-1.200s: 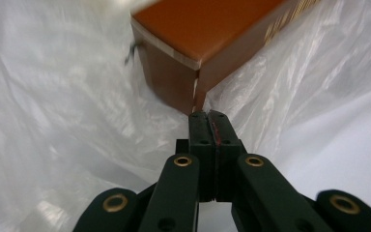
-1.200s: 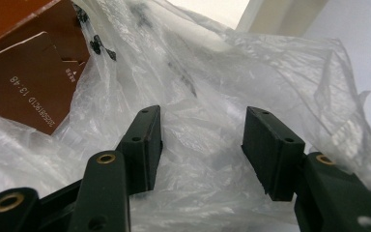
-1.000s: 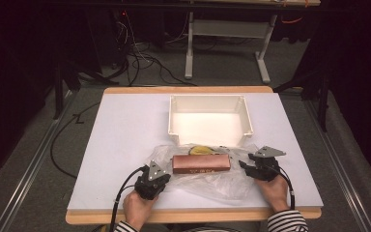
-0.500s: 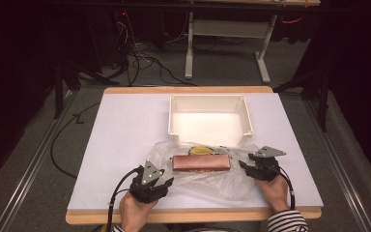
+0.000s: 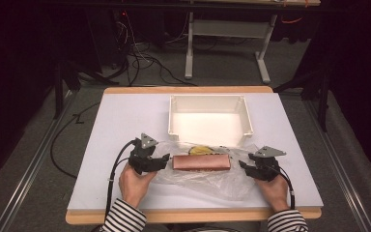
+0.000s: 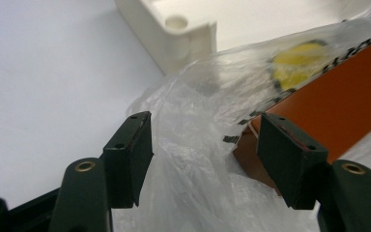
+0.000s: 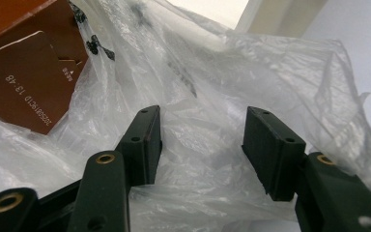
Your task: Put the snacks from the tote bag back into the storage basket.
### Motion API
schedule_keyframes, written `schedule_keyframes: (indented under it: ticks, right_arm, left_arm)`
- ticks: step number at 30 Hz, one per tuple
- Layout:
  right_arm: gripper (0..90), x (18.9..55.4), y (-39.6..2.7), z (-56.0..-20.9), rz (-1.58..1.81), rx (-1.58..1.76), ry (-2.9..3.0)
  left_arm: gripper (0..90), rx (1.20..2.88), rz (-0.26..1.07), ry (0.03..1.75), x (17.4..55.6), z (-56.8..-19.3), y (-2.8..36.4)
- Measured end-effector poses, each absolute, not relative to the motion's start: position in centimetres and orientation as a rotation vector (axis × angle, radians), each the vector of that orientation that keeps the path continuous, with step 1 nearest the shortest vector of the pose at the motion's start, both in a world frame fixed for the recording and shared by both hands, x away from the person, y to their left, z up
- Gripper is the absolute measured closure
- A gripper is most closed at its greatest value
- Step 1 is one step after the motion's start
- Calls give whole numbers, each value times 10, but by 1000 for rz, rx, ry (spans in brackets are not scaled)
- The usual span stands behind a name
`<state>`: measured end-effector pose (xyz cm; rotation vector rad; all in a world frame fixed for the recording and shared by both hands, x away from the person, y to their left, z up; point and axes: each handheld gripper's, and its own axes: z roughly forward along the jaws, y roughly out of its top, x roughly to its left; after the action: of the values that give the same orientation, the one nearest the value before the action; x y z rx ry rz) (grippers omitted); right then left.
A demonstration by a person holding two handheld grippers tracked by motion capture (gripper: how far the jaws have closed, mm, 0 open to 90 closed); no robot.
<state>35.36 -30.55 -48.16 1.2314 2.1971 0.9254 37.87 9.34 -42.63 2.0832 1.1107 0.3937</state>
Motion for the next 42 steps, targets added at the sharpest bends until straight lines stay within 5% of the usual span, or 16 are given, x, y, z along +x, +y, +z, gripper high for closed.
schedule_keyframes:
  ticks: [3, 7, 8, 9, 16, 22, 30, 42]
  right_arm:
    - [489, 354, -306, -482, 928, 1234, 2198]
    - [490, 354, -306, -482, 930, 1237, 2199]
    - [490, 354, -306, -482, 930, 1239, 2199]
    - [490, 354, -306, -482, 930, 1239, 2199]
    - [505, 356, -308, -482, 952, 1268, 2206]
    - [506, 355, -308, -482, 947, 1269, 2202]
    - [482, 354, -311, -468, 1024, 1293, 2230]
    - [632, 334, -292, -444, 1149, 1162, 2320]
  left_arm:
    - [437, 2096, 342, 1129, 378, -441, 93]
    - [622, 2158, 278, 1114, 372, -456, 93]
    - [731, 2168, 272, 1106, 371, -459, 94]
    - [731, 2177, 272, 1101, 369, -461, 95]
    - [890, 2290, 467, 1069, 368, -467, 101]
    - [829, 2215, 465, 1125, 369, -469, 116]
    - [484, 2011, 495, 1053, 346, -434, 116]
    - [443, 2026, 373, 1040, 349, -445, 97]
